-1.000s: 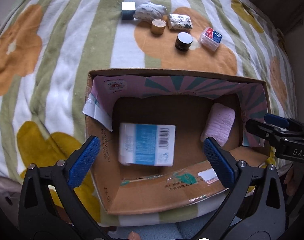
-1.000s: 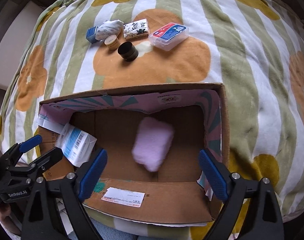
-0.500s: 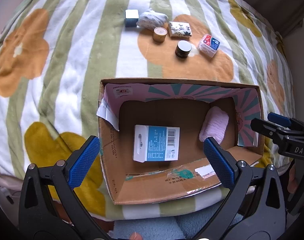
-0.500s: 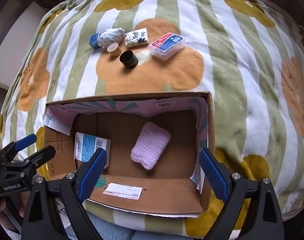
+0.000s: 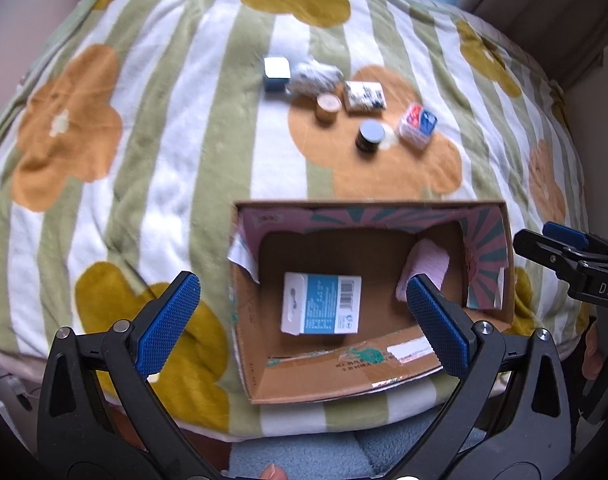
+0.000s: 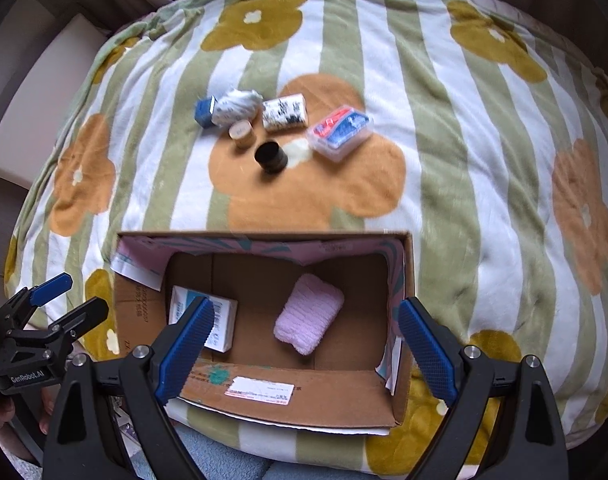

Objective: Organize objects
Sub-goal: 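Open both tools to drop the towel and box into the cardboard box, then grasp the tissue pack with the right tool while the left tool grasps the blue cube box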

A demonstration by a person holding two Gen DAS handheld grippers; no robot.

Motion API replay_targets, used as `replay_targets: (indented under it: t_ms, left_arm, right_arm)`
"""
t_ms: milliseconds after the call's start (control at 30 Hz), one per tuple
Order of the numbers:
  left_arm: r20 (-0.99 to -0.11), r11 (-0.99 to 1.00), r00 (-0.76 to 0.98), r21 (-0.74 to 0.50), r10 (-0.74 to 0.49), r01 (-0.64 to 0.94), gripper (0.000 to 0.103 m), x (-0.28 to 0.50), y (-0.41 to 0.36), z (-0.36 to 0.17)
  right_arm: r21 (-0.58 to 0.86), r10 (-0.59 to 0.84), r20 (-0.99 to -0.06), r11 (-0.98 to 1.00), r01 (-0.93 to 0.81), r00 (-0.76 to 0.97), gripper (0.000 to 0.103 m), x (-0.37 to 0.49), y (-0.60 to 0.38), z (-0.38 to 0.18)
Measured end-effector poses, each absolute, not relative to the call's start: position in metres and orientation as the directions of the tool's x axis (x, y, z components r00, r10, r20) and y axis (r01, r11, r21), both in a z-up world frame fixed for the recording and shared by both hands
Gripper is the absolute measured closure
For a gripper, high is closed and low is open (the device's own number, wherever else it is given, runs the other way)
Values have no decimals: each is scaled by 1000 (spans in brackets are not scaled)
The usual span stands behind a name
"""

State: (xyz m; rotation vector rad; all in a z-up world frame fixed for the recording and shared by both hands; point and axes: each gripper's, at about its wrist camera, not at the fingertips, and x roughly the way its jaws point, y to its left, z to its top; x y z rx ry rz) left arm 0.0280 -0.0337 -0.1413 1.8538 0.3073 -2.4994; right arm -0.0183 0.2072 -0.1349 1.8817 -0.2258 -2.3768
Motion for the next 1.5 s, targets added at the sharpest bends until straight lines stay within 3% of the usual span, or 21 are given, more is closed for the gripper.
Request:
replay_targets:
  t_ms: [667, 1033, 1500]
  left_arm:
    - [-921, -982, -387, -118, 52, 148, 1, -55, -62, -91]
    - [-935, -990, -353, -69, 22, 121, 1, -132, -65, -117]
    - [-969, -982, -235, -114, 77, 150, 1, -228, -90, -194]
  right_arm:
    - [161, -170, -921, -985, 55, -350, 11, -86, 185, -82]
    - [164, -171, -939, -985, 47, -299, 11, -150, 182, -104]
    - [171, -172, -963, -985, 20, -207, 11, -231, 182, -166]
